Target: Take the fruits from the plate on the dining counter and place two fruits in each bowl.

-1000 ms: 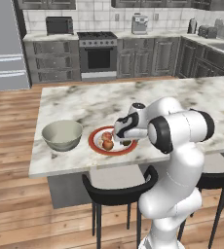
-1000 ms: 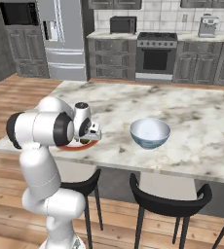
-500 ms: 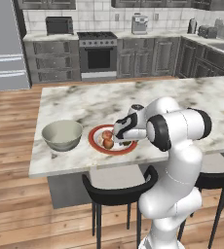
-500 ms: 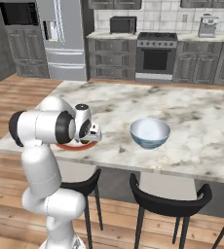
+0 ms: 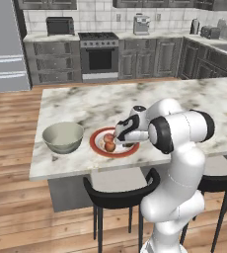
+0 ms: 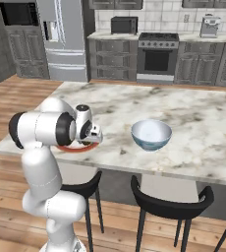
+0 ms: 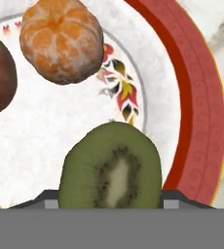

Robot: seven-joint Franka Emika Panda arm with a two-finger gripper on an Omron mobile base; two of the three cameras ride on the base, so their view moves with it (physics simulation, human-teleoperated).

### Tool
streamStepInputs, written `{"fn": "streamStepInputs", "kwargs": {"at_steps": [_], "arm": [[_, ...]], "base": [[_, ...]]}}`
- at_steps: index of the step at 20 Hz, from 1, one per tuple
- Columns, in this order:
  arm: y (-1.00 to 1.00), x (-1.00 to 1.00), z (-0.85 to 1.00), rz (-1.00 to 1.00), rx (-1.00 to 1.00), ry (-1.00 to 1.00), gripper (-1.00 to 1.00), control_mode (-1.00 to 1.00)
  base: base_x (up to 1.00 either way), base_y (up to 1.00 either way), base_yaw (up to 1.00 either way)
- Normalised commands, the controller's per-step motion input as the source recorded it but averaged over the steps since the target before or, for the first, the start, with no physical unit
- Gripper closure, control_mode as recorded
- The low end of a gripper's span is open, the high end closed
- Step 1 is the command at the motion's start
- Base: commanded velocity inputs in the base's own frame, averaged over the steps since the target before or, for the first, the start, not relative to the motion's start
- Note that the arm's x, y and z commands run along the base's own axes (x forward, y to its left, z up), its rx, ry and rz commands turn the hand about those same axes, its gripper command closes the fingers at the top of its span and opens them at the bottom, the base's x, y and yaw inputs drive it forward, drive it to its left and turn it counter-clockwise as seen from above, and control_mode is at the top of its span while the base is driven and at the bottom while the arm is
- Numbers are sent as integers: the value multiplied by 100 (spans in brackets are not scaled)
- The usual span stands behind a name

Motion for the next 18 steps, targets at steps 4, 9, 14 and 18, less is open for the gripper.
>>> {"fn": "streamStepInputs", "kwargs": {"at_steps": [4, 9, 14, 18], "arm": [[-7, -11, 66, -1, 0, 2, 100, -100], [-42, -55, 77, -5, 0, 5, 100, -100], [-64, -54, 86, -8, 0, 12, 100, -100], [-73, -62, 61, -13, 0, 10, 100, -100]], "base": [[0, 0, 0], [0, 0, 0], [0, 0, 0], [0, 0, 0]]}}
